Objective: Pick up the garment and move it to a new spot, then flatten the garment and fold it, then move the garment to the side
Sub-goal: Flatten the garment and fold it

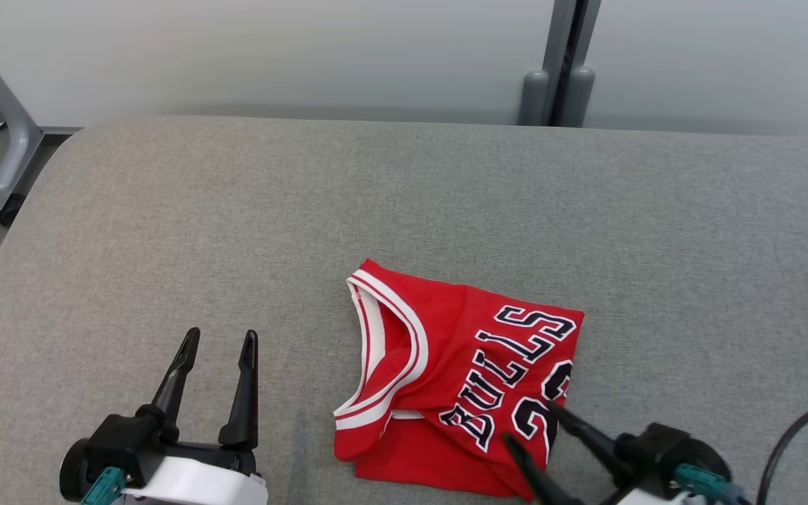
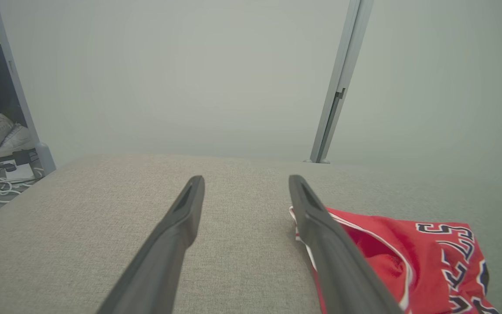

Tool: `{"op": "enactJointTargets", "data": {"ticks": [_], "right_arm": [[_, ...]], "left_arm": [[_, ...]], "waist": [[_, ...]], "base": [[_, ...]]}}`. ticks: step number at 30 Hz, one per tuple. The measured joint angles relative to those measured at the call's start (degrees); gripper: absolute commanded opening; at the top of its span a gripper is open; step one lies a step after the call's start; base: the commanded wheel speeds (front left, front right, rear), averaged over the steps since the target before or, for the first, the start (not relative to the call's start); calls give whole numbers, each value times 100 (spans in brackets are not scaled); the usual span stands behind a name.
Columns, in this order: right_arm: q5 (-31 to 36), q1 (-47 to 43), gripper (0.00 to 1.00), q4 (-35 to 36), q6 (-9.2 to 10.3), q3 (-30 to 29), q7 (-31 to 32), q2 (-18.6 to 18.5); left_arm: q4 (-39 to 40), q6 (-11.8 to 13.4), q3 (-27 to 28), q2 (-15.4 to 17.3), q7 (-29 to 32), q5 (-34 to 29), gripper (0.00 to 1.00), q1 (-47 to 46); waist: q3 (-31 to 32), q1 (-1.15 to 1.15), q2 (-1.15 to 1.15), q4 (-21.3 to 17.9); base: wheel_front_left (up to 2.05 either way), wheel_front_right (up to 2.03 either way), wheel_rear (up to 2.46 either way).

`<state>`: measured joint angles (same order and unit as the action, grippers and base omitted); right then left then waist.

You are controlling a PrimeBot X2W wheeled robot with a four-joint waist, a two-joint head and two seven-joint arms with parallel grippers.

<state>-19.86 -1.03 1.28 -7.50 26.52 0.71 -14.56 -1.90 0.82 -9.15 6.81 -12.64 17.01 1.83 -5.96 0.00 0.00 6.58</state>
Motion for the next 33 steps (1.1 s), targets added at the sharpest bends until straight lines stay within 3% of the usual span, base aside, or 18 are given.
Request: {"op": "enactJointTargets", "data": {"ticks": [10,17,18,19,20,21,26,33], "right_arm": [[-320,845,100,-1135,0,1363,-197,-10],[-99,1355,100,-2067,0,1666,-326,126],[-105,1378,73,-2165,0,1670,-330,158],[-108,1405,38,-2295,0,1666,-331,179],[-132,1424,25,-2385,0,1670,-336,192],[-176,1439,0,-2446,0,1675,-396,207],[-297,1442,0,-2476,0,1648,-583,185],[-324,1099,0,-1960,0,1400,-679,-24]], "left_arm": [[-120,-1,-65,-47,-100,31,100,-118],[-177,-8,-97,-66,-151,67,100,-228],[-185,-8,-99,-75,-152,70,100,-233],[-198,-9,-103,-79,-153,75,100,-233],[-205,-12,-99,-78,-158,75,100,-233],[-213,-20,-100,-79,-159,76,100,-233],[-240,-19,-92,-84,-178,86,100,-228],[-238,-15,-78,-77,-204,101,100,-204]], "waist": [[-170,0,0,205],[-260,0,0,256],[-266,0,0,263],[-271,0,0,270],[-272,0,0,274],[-272,0,0,278],[-239,0,0,267],[-203,0,0,155]], "base": [[0,0,0],[0,0,0],[0,0,0],[0,0,0],[0,0,0],[0,0,0],[0,0,0],[0,0,0]]}}
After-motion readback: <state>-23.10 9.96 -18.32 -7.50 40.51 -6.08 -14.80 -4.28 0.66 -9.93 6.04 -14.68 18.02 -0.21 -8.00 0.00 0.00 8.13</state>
